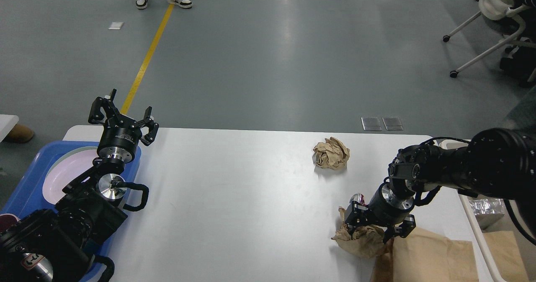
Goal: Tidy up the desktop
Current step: 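Lower the right gripper onto the crumpled brown paper near the bag, then grasp the crumpled brown paper, lift it and drop it in the bin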
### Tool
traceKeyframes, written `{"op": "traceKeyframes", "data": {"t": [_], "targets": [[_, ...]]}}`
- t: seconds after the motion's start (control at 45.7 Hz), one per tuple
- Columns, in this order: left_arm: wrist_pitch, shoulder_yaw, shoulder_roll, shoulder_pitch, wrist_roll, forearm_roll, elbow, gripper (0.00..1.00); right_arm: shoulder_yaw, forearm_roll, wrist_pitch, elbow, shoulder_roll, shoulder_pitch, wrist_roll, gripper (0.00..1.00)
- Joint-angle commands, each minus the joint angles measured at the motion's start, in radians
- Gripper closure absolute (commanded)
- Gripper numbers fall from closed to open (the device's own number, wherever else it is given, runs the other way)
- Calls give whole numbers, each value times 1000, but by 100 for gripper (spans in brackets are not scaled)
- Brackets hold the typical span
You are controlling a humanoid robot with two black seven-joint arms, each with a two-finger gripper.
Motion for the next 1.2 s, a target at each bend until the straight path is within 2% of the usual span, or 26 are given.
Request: {"op": "traceKeyframes", "data": {"t": [0.0, 0.131, 0.197, 0.372, 0.525, 0.722, 1.072, 1.181], "targets": [[0, 0, 0, 0, 0, 0, 0, 3, 9, 0, -63, 13, -1, 3, -1, 55], [0, 0, 0, 0, 0, 0, 0, 3, 17, 0, -62, 26, -2, 17, 0, 67], [0, 0, 0, 0, 0, 0, 0, 3, 17, 0, -60, 43, -12, 25, 0, 78], [0, 0, 0, 0, 0, 0, 0, 3, 37, 0, -54, 89, -39, 75, 8, 97], [0, 0, 0, 0, 0, 0, 0, 4, 70, 0, -42, 151, -110, 150, 8, 98], [0, 0, 0, 0, 0, 0, 0, 4, 72, 0, -28, 283, -211, 365, 8, 98], [0, 0, 0, 0, 0, 0, 0, 3, 93, 0, 95, 277, -404, 698, 5, 98], [0, 0, 0, 0, 0, 0, 0, 4, 92, -2, 111, 273, -452, 749, 2, 98]]}}
